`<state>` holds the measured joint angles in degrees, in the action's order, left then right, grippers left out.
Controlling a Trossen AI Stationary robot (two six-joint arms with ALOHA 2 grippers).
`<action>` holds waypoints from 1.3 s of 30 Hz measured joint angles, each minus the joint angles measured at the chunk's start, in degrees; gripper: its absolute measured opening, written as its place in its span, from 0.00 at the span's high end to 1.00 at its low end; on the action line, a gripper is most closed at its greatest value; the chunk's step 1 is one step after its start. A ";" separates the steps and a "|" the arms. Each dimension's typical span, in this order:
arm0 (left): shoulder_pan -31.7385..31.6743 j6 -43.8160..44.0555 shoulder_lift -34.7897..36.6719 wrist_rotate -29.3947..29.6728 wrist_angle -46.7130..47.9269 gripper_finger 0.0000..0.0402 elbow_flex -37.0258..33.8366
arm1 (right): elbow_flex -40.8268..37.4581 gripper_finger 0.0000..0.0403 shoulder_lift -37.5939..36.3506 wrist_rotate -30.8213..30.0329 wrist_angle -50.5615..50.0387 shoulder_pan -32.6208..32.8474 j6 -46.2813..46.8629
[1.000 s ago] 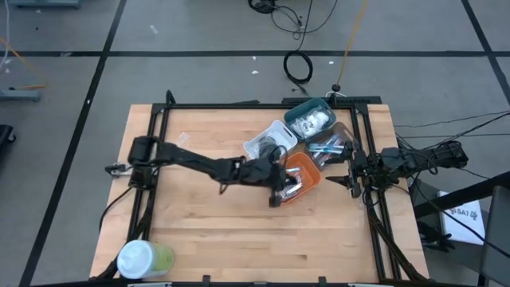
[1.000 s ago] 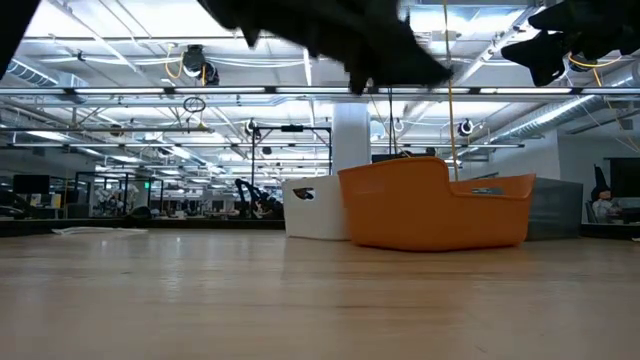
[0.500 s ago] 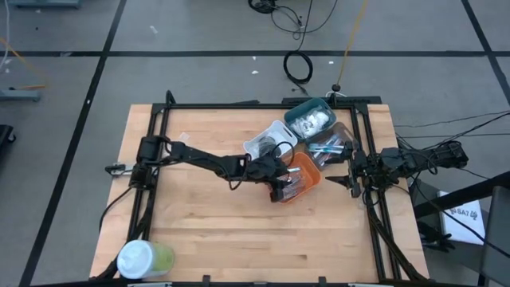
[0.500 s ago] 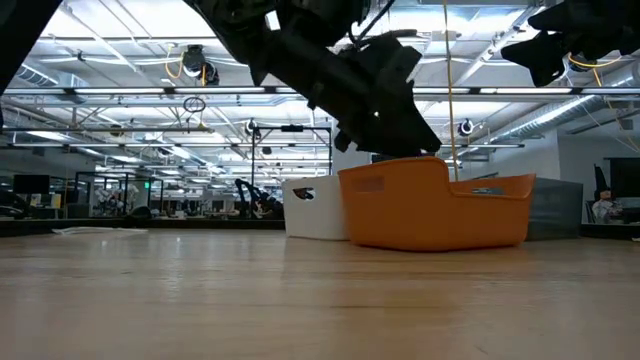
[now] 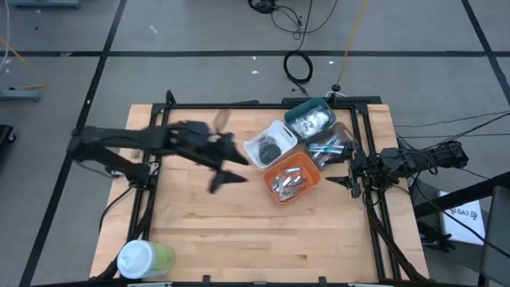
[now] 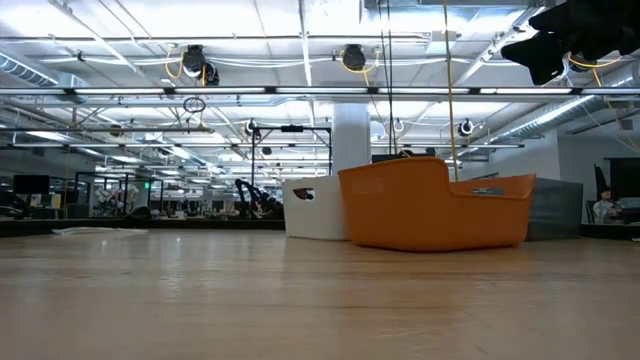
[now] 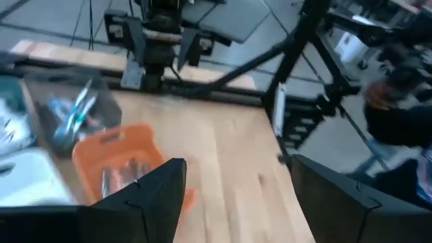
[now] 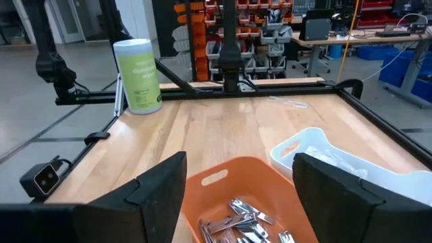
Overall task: Pick & Place Travel size toiletries
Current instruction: Return to Home Position
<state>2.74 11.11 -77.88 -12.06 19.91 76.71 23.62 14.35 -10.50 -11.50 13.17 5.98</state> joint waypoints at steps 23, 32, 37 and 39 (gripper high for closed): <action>-0.63 -6.98 68.37 15.74 -16.81 0.36 -63.65 | 0.00 0.36 -0.38 -7.44 0.51 0.00 -0.66; -1.22 -8.35 77.47 15.72 -13.79 0.36 -68.74 | -0.30 0.36 -11.08 -7.48 0.80 0.04 -2.66; -1.22 -8.23 77.52 16.68 -17.01 0.36 -72.89 | -6.60 0.36 -14.10 -7.30 8.15 0.06 -6.83; -1.22 -8.76 77.64 17.47 -21.31 0.37 -74.59 | -8.62 0.36 -13.67 -7.29 11.24 0.07 -7.29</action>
<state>1.52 2.35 -0.24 5.41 -1.40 2.12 15.00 0.68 -17.78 -0.26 13.23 -1.31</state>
